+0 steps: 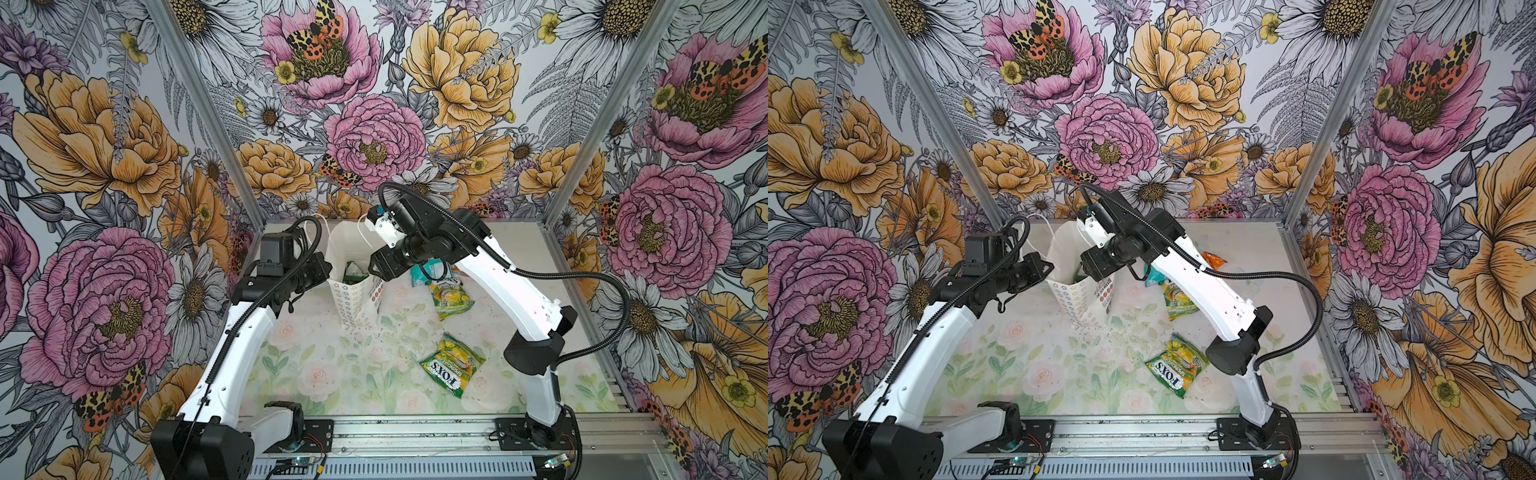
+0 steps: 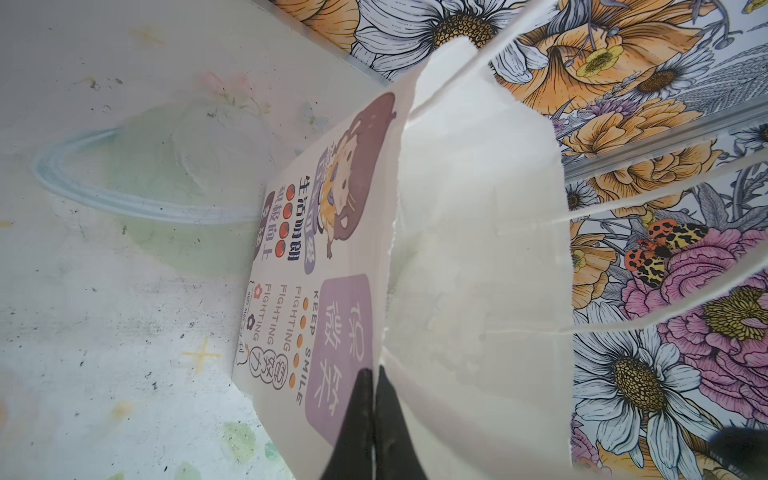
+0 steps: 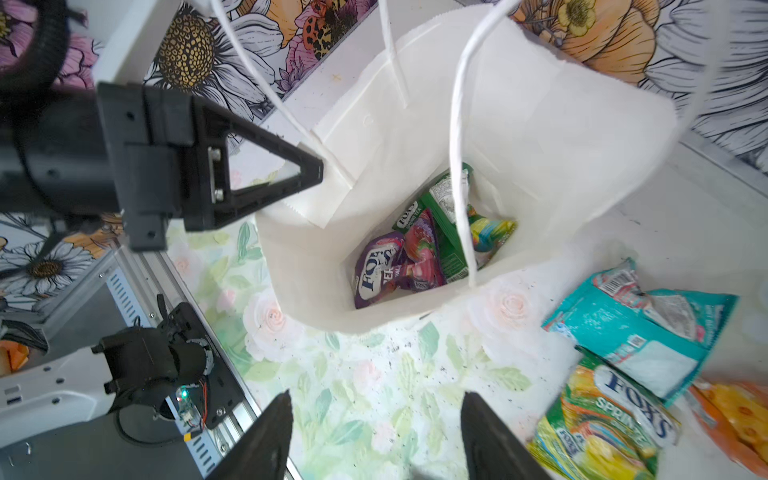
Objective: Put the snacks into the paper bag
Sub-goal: 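Move the right gripper to the yellow-green Fox's Spring Tea bag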
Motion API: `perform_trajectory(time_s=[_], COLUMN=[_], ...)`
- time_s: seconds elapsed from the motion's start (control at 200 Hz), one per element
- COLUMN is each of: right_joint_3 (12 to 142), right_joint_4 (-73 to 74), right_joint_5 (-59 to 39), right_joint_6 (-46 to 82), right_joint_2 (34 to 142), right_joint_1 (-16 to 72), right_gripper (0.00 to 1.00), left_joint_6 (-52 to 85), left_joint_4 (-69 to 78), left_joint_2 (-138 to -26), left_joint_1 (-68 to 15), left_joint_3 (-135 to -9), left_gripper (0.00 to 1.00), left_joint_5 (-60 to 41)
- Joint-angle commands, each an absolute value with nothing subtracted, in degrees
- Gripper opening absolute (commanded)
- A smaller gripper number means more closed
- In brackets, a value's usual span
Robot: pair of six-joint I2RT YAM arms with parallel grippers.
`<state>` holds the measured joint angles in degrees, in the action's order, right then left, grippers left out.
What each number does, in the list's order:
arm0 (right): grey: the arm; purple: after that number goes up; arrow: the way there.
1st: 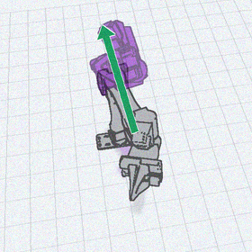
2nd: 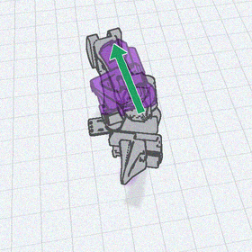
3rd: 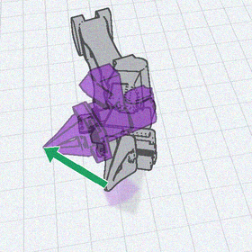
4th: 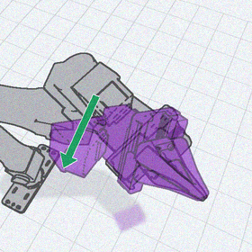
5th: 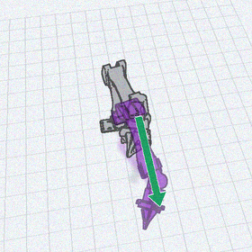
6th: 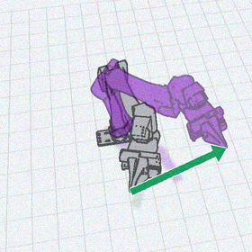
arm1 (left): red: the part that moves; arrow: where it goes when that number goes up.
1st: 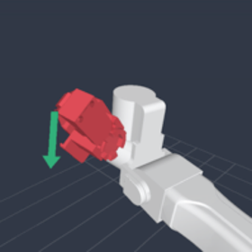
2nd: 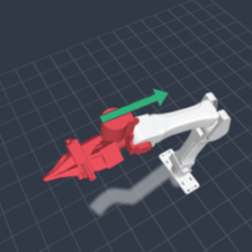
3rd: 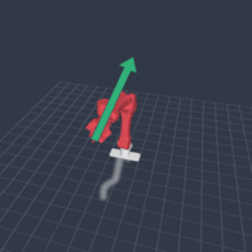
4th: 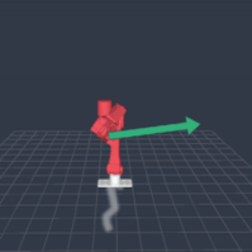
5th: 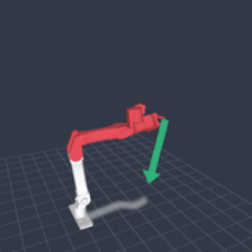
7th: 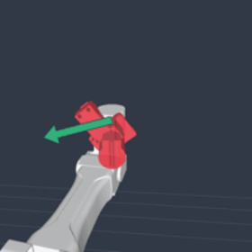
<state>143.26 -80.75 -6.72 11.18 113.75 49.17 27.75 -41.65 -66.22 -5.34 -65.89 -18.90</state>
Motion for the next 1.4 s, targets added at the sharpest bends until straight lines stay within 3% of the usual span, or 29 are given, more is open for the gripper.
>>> perform_trajectory(time_s=[0.0, 0.105, 0.595, 1.046, 1.396], right_joint_3=[136.8, 127.3, 90.4, 63.6, 46.4], right_joint_4=[-85.3, -84.7, -81.9, -71.5, -53.3], right_joint_5=[-2.6, 1.5, 3.0, -3.2, -9.8], right_joint_6=[8.1, 8.4, 13.1, 30.9, 48.5], right_joint_2=[108.1, 102.9, 84.6, 70.6, 64.2], right_joint_1=[49.5, 49.5, 49.2, 46.9, 45.7], right_gripper=[0.67, 0.8, 0.96, 0.97, 0.97], left_joint_6=[27.6, 27.5, 27.2, 27.0, 26.7], left_joint_4=[-40.9, -41.0, -41.0, -41.0, -40.9], left_joint_2=[-66.3, -66.4, -67.7, -68.0, -68.2], left_joint_1=[-4.8, -4.8, -4.5, -4.1, -3.9], left_joint_3=[-65.6, -65.8, -66.0, -66.4, -66.2], left_gripper=[0.0, 0.0, 0.0, 0.0, 0.0], left_joint_5=[-18.0, -18.2, -18.8, -19.2, -20.1])
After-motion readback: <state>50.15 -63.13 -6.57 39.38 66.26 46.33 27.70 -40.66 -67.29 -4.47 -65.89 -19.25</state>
